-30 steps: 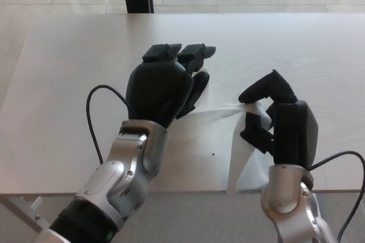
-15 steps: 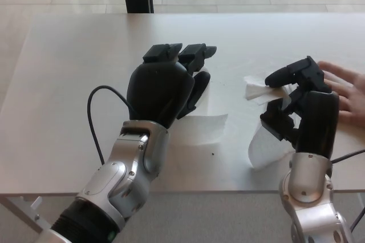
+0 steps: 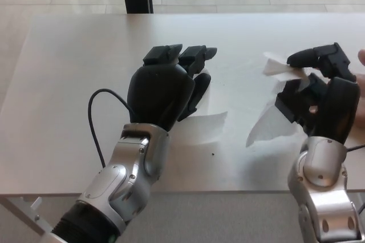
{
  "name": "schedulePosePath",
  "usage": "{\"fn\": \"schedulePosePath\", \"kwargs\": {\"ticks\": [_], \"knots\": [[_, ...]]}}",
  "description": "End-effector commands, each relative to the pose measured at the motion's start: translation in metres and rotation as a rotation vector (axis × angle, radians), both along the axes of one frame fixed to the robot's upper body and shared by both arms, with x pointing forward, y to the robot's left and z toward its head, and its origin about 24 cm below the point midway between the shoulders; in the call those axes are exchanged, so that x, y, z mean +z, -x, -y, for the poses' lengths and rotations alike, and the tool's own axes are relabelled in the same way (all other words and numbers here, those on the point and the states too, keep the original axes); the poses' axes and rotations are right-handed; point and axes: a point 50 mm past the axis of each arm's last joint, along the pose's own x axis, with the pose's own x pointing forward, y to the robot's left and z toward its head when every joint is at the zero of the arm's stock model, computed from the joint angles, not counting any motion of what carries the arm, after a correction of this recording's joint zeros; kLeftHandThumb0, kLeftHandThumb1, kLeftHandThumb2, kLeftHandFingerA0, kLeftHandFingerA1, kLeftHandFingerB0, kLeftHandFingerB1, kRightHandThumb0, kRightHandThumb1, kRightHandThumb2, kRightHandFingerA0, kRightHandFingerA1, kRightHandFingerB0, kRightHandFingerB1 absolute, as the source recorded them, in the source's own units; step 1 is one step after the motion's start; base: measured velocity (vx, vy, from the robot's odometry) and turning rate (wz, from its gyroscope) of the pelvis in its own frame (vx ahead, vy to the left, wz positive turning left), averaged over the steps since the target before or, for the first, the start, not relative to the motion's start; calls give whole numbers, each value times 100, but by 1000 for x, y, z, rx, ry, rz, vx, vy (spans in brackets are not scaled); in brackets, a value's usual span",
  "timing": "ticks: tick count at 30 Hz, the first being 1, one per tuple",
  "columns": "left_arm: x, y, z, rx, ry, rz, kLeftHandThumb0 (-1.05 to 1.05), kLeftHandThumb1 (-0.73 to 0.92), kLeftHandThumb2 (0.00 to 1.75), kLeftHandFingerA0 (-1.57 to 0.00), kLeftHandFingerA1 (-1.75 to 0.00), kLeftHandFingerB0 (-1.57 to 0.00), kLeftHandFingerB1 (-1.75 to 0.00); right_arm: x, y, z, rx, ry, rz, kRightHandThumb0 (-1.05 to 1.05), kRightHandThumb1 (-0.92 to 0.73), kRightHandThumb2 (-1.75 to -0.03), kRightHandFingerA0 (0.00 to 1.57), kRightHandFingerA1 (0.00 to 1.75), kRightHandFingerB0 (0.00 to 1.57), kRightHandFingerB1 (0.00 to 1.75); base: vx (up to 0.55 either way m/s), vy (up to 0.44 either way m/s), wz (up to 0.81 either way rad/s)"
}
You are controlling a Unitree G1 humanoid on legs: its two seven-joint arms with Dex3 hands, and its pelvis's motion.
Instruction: A toilet paper roll is kept in the middle of the desk infront of the robot. The robot places its left hand on the top of the toilet paper roll to hold it still and uses its right hand to tear off a piece of toilet paper from it and hands the paper to a person
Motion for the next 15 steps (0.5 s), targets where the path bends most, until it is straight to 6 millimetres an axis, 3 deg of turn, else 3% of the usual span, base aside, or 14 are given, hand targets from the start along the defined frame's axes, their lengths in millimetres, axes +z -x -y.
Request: {"fn": "schedulePosePath", "kwargs": {"ticks": [1,2,4,5,7,9,13,14,15], "knots": [[-87,38,-31,67,-150,-410,-28,85,65,-30,-40,-41,-37,82,-30,-14,20,-555,189,-28,-67,-104,101,175,78,160,0,0,0],[-86,39,-32,66,-151,-410,-28,85,65,-31,-40,-41,-37,91,-33,-7,39,-510,221,-24,-53,-128,103,175,76,168,0,0,0],[-86,39,-32,66,-151,-411,-28,85,65,-31,-40,-41,-37,94,-34,-4,47,-492,232,-24,-53,-128,103,175,76,168,0,0,0],[-86,40,-34,65,-146,-410,-27,86,65,-31,-40,-41,-37,118,-41,20,47,-335,295,-18,-42,-144,104,175,82,161,0,0,0],[-86,41,-36,70,-145,-408,-27,85,65,-31,-39,-42,-37,133,-44,39,52,-261,339,-10,-49,-138,104,175,85,155,0,0,0],[-85,41,-37,73,-144,-409,-28,85,65,-30,-40,-42,-36,141,-44,59,24,-116,354,-12,-45,-141,101,175,85,154,0,0,0],[-85,41,-37,72,-148,-401,-28,83,64,-32,-40,-43,-37,139,-44,73,23,1,337,-10,-38,-146,101,175,86,152,0,0,0],[-85,41,-37,71,-150,-407,-28,84,65,-31,-40,-42,-37,135,-43,82,9,96,308,-9,-40,-138,102,173,88,151,0,0,0],[-85,41,-37,68,-148,-403,-27,84,65,-32,-40,-42,-37,127,-42,89,7,216,282,-6,-37,-141,103,171,88,152,0,0,0]]}}
